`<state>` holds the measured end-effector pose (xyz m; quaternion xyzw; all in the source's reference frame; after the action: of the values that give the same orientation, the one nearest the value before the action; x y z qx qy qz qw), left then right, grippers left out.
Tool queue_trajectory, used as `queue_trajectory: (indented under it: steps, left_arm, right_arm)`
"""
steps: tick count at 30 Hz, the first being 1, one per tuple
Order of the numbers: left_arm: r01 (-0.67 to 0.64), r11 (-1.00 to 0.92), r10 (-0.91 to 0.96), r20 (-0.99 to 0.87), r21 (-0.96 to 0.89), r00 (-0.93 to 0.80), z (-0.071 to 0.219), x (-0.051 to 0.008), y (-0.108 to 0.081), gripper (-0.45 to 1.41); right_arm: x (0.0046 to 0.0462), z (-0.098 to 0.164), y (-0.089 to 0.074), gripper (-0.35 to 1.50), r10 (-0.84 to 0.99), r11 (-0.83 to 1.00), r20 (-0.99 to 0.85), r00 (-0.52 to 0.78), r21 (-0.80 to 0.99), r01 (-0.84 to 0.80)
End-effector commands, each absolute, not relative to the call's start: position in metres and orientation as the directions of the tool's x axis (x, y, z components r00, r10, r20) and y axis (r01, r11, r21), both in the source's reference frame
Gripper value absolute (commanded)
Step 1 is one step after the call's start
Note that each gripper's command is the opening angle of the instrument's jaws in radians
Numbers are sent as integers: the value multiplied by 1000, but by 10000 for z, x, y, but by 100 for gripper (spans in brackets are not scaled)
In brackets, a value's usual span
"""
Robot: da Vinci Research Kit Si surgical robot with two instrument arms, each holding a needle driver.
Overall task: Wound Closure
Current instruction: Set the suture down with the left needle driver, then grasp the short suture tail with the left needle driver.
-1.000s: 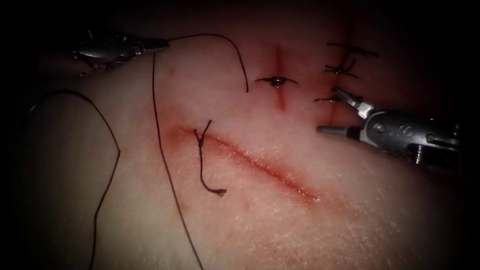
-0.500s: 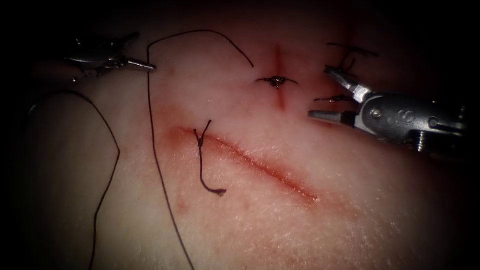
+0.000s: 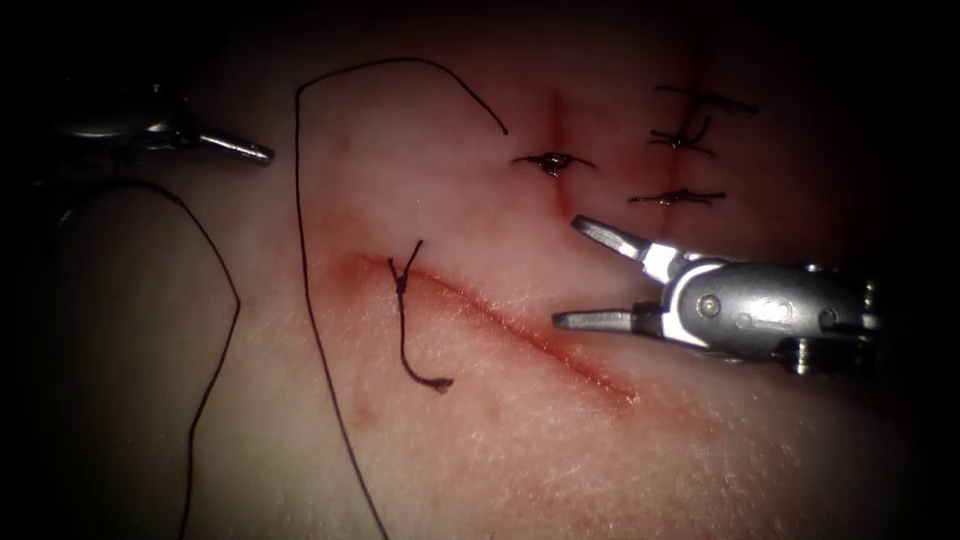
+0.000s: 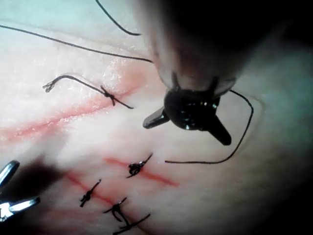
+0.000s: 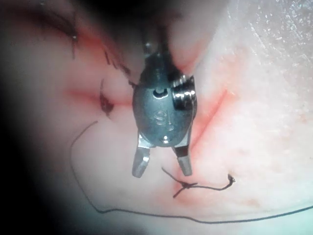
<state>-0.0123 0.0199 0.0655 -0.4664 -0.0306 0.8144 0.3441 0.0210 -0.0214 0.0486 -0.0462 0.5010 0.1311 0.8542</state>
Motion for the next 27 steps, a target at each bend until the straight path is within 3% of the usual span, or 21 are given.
queue_trajectory:
  steps: [1, 8, 15, 19, 27]
  left_arm:
    - [-494, -792, 556, -757, -358, -343, 652, -142, 179, 68]
    - [-364, -862, 486, -781, -353, -392, 659, -201, 86, 54]
    - [-362, -878, 458, -773, -314, -440, 673, -230, 39, 56]
    - [-360, -884, 450, -747, -297, -489, 667, -242, 26, 47]
    - [-342, -928, 338, -717, -147, -610, 660, -266, 15, 36]
  right_arm:
    - [230, 491, -222, 147, 184, 963, -863, 470, 62, -263]
    - [226, 493, -224, 147, 184, 962, -868, 462, 62, -266]
    - [224, 497, -224, 147, 172, 962, -874, 455, 49, -270]
    - [223, 498, -226, 147, 175, 961, -862, 476, 45, -273]
    - [223, 504, -229, 132, 174, 971, -844, 508, 62, -231]
